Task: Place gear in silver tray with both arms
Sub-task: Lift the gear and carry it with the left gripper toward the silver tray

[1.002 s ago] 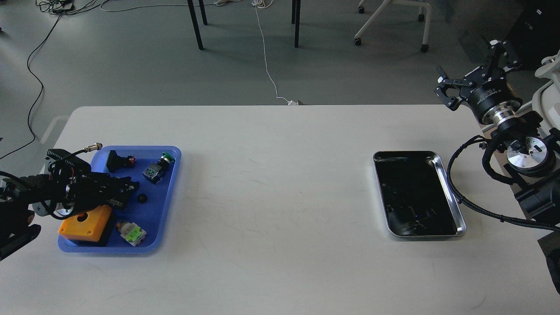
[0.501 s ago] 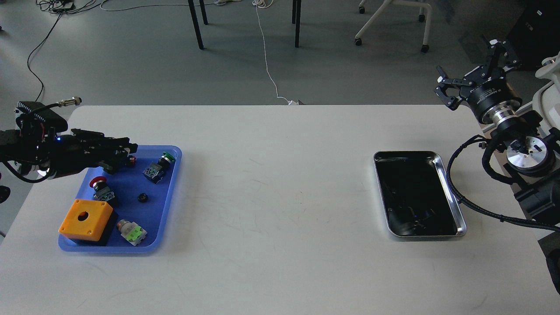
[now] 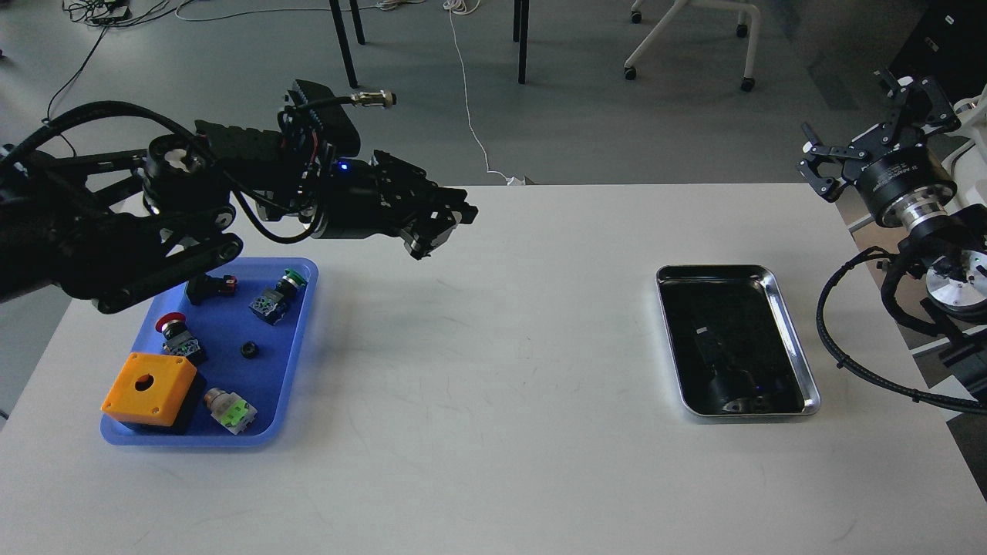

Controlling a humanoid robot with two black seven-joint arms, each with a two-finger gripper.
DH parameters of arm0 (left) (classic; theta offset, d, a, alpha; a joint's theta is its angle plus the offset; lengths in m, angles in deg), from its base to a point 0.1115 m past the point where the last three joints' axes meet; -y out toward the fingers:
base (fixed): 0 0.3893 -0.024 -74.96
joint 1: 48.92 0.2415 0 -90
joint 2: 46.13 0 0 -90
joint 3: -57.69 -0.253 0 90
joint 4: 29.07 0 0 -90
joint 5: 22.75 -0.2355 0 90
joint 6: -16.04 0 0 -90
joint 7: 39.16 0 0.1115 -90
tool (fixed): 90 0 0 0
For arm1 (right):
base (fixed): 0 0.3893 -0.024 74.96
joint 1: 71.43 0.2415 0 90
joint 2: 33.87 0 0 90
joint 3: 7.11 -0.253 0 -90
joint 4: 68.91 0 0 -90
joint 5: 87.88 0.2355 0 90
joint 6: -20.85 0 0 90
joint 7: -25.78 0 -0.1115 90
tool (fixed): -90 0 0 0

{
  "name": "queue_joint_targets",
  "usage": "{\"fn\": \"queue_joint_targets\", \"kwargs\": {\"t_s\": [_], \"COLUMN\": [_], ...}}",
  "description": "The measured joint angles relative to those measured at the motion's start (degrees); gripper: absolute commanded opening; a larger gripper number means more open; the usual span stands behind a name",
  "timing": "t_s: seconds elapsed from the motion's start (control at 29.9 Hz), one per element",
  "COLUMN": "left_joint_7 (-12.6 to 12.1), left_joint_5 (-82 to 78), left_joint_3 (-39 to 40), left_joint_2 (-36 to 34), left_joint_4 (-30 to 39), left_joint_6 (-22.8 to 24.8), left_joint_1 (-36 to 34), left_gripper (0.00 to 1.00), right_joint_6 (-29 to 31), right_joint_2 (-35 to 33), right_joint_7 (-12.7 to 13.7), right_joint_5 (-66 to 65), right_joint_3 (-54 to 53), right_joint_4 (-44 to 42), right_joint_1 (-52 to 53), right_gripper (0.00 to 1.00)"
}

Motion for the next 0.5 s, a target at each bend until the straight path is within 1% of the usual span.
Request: {"fn": "queue_joint_targets", "kwargs": {"t_s": [0.07,0.13,0.27,0.37,0.5], "left_joint_7": [-1.57,-2.12,-2.39,-2.39,-2.3], "left_joint_5": [-0.17,-0.74,-3.62,-4.44,-4.61], "left_joint_3": [-0.06,-0.12,-0.66,-3.02,-5.74], "left_joint_2": [4.59,9.0,15.91,20.14,25.37], "left_joint_4": [-1.27,-2.88,-7.24,-10.4,-15.47], "left_joint_6": [0.03,0.04,0.04,-0.08,-2.13], "left_joint_1": [1.94,3.93,6.62,7.53,8.95], "left_gripper": [0.21,0.21,0.21,0.21,0.21], "right_joint_6": [0.0,0.0,0.0,0.0,0.0], "right_joint_2": [-1.75,-3.84,-8.08,-10.1,-12.38], "right_joint_7": [0.0,-0.07,-0.1,-0.1,-0.1], "right_joint_5": [0.01,0.03,0.02,-0.04,-0.06], "right_joint_3": [-0.46,-0.9,-0.93,-0.81,-0.99], "right_joint_4": [1.85,4.01,8.48,10.4,12.29], "right_joint_1": [-1.79,-3.71,-7.31,-9.39,-11.23], "right_gripper": [1.0,1.0,1.0,1.0,1.0]}}
